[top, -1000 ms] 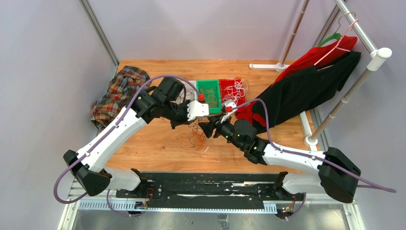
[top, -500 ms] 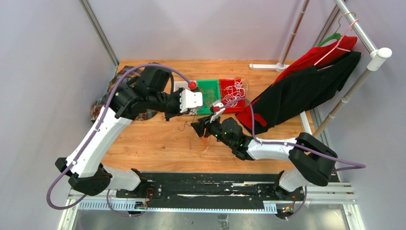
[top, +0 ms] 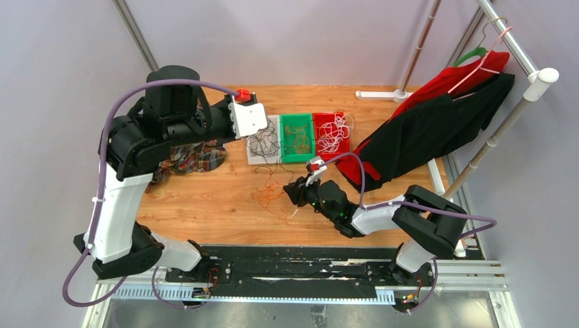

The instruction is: Untangle the cables

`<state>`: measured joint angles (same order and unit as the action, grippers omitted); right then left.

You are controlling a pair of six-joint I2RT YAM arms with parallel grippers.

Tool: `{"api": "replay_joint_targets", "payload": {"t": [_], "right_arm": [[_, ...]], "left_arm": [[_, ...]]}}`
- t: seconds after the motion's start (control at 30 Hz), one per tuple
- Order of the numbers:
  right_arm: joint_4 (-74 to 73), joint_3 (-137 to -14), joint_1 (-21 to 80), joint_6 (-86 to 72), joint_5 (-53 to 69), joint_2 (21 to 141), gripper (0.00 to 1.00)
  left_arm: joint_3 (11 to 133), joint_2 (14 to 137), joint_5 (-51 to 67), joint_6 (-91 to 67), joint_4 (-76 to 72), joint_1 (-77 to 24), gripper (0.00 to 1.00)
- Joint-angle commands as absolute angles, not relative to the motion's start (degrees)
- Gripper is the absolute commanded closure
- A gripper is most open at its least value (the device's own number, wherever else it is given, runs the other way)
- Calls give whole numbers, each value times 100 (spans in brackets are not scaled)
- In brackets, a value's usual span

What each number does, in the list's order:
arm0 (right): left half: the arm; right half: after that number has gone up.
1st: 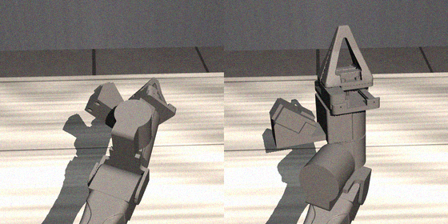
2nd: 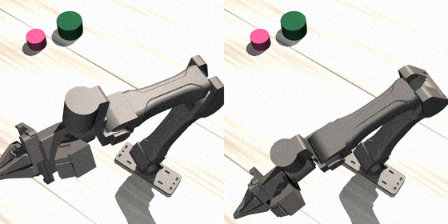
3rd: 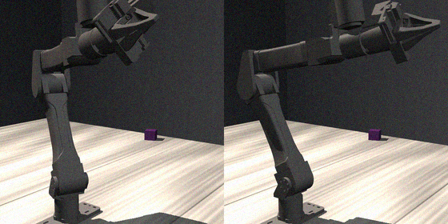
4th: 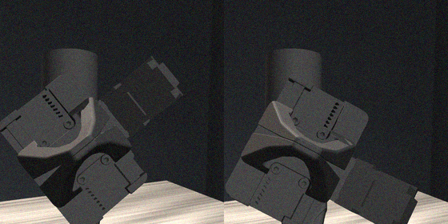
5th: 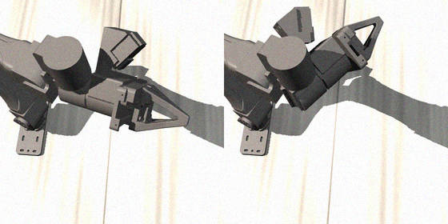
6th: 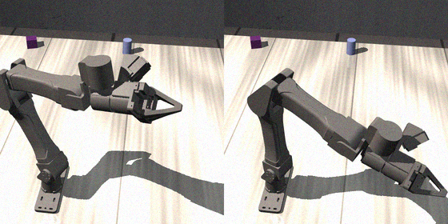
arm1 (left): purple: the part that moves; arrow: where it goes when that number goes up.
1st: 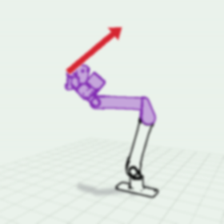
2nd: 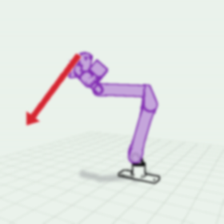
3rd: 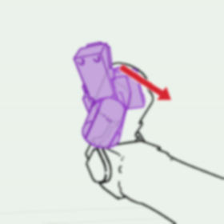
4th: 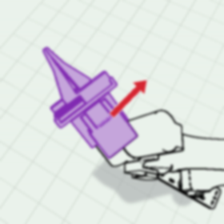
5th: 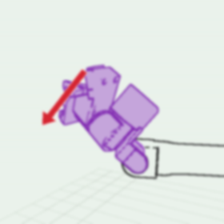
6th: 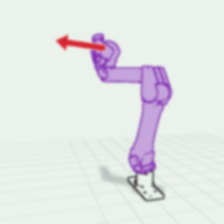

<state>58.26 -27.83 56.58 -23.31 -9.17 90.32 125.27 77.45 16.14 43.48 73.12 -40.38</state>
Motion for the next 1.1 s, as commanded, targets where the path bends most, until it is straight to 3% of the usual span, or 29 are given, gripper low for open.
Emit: {"api": "replay_joint_targets", "payload": {"t": [0.0,0.17,0.43,0.67,0.8,1.07], "right_arm": [[6422,-2488,5687,-2628,-1087,9204,73],[6482,-2330,5791,-2452,-1132,8850,54],[5855,-2227,5963,-1729,-1243,7610,39],[6262,-1539,5951,-1710,-672,6201,38],[5366,-1555,5950,-1709,-498,5438,38],[4851,-2652,5959,-1264,207,6235,35]], "left_arm": [[13062,7985,1057,4538,7321,-4087,100],[13184,8007,1017,4579,7313,-4087,100],[13113,7955,900,4580,7321,-4087,100],[13041,7941,270,4817,7190,-4087,100],[13006,7872,183,4870,7110,-4087,100],[13102,7804,551,4638,7115,-4087,100]]}}
